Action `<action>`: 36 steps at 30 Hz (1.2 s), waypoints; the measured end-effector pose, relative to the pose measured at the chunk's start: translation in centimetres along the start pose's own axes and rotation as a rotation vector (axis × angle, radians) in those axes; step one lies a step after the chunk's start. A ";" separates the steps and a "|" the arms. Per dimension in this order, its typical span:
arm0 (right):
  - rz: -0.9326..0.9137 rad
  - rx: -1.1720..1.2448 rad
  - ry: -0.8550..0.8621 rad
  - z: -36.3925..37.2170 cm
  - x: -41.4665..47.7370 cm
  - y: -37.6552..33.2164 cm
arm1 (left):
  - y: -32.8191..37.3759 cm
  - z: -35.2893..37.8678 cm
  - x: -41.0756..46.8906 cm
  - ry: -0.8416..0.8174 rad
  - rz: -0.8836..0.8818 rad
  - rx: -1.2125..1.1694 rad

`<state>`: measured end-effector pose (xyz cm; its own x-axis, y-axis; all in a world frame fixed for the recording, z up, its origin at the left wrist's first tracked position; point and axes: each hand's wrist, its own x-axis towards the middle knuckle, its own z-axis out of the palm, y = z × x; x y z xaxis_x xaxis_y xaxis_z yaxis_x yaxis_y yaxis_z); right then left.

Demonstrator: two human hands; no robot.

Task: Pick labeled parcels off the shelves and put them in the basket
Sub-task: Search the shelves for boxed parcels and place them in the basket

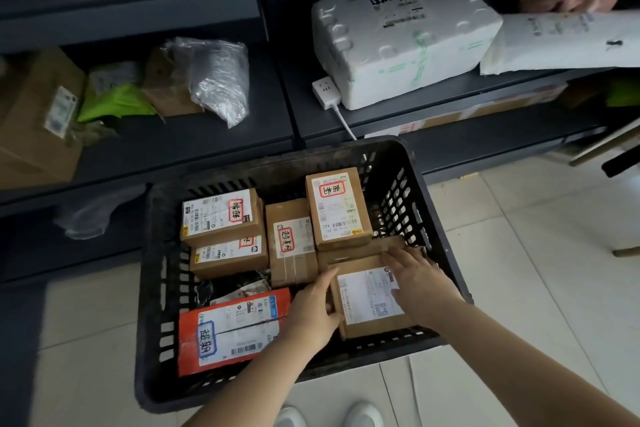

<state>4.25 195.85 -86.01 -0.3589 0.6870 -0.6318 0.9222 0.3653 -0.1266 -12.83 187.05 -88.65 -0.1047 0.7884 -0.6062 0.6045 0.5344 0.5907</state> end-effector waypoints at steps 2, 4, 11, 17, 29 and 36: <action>0.002 0.036 0.020 -0.4 -0.5 -0.2 | 0.3 -0.7 -0.6 -0.011 0.009 0.017; -0.004 0.059 0.040 -1.3 -1.4 -0.5 | 0.6 -2.0 -1.6 0.010 0.038 0.041; -0.118 -0.003 0.080 -8.7 -6.5 -5.1 | 0.9 -11.9 -9.8 0.193 0.067 0.311; -0.356 -0.170 0.221 -19.0 -12.4 -15.6 | 0.6 -22.4 -21.9 0.453 -0.016 0.424; -1.040 -0.465 0.487 -27.0 -32.6 -42.8 | -6.3 -32.0 -54.1 0.995 -0.315 0.568; -1.292 -0.487 0.492 -20.4 -48.9 -53.5 | -13.5 -25.5 -76.9 1.160 -0.627 0.529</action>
<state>-30.54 155.55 -32.72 -0.9839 -0.1716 0.0494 -0.1744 0.9827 -0.0614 -33.02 126.97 -36.44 -0.8834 0.4042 0.2371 0.4089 0.9121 -0.0313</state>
